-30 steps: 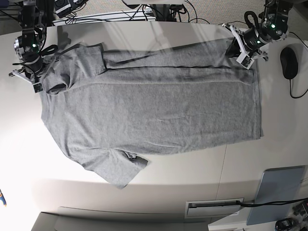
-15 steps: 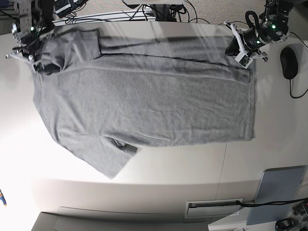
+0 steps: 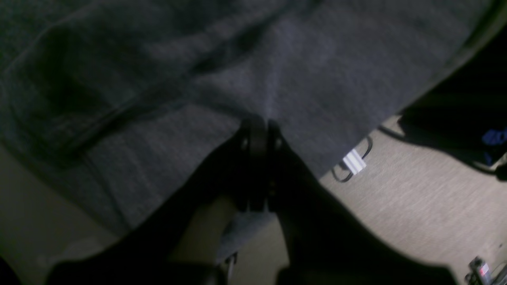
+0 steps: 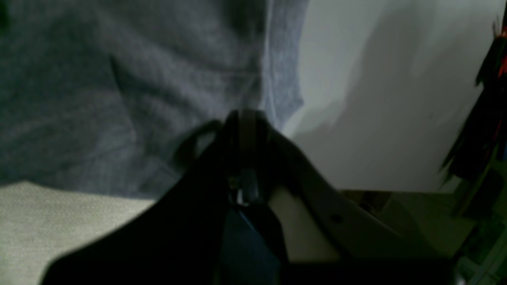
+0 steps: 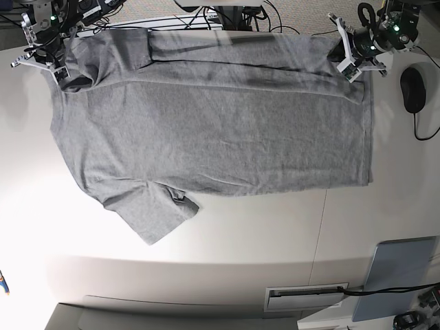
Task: Fold the T-shirt properly
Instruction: 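Drag the folded shoulder edge back toward the robot and release, then grasp the shirt's hem corners with both grippers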
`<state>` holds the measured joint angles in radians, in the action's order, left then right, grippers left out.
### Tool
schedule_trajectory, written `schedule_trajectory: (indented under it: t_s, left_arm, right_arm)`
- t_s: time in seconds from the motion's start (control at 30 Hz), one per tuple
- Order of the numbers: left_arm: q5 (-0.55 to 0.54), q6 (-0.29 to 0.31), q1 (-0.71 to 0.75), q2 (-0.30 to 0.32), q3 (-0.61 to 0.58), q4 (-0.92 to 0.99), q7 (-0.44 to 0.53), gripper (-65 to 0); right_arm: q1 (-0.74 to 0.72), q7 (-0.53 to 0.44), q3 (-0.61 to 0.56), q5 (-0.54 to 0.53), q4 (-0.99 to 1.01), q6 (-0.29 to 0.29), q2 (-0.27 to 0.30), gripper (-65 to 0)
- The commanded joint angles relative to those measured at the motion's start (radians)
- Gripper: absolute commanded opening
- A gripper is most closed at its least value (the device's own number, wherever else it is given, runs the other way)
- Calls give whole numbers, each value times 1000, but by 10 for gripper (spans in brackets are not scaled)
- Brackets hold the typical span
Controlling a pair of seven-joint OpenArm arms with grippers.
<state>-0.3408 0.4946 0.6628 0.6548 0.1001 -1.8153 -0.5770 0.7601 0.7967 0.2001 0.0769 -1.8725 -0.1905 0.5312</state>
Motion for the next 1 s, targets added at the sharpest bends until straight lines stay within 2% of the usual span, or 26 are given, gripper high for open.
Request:
schedule_trajectory:
  t_s: [0.0,0.07,0.17,0.23,0.33,0.37,0.43,0.47,0.57,0.67,0.8,0.97]
  left_arm:
    - [49,-4,21,13,4,-1,-67,-650]
    - [44,-5,19,13,21,-22,-32,-650]
    - [-21,-4,5,13,71,-65,-25,-650]
    - [-71,-4,-6,13,116,-94,-27,-649]
    - [-168,-10,-55,12,186,-109,-25,-474]
    - [-193,-46,-78,9,202,-108,-25,-418]
    - [-214,-154,-135,7,212,-98,-24,-333]
    - [-212,-181,-170,6,211,-88,-24,-312]
    - [-213,-183,-279,-14,210,-36,-25,-310]
    - [-210,-180,-403,-61,210,54,-25,-310]
    - [-206,-149,-587,-113,210,232,-29,-310]
    - [-205,-138,-798,-120,202,497,-53,-311]
  right_arm:
    - [5,-13,12,6,-23,27,14,-650]
    - [4,-22,21,6,-39,70,15,-650]
    - [4,-55,54,6,-83,129,15,-650]
    - [-2,-77,88,10,-111,134,15,-650]
    - [-37,-101,136,21,-132,124,15,-650]
    - [-57,-111,147,21,-131,113,15,-650]
    - [-106,-116,152,20,-131,59,15,-650]
    - [-132,-117,152,13,-131,22,14,-617]
    - [-210,-144,151,-64,-129,-45,11,-479]
    - [-296,-146,141,-135,-129,-45,-11,-400]
    - [-416,-45,98,-223,-125,-41,-52,-399]
    - [-509,-29,-11,-221,-61,-21,-91,-399]
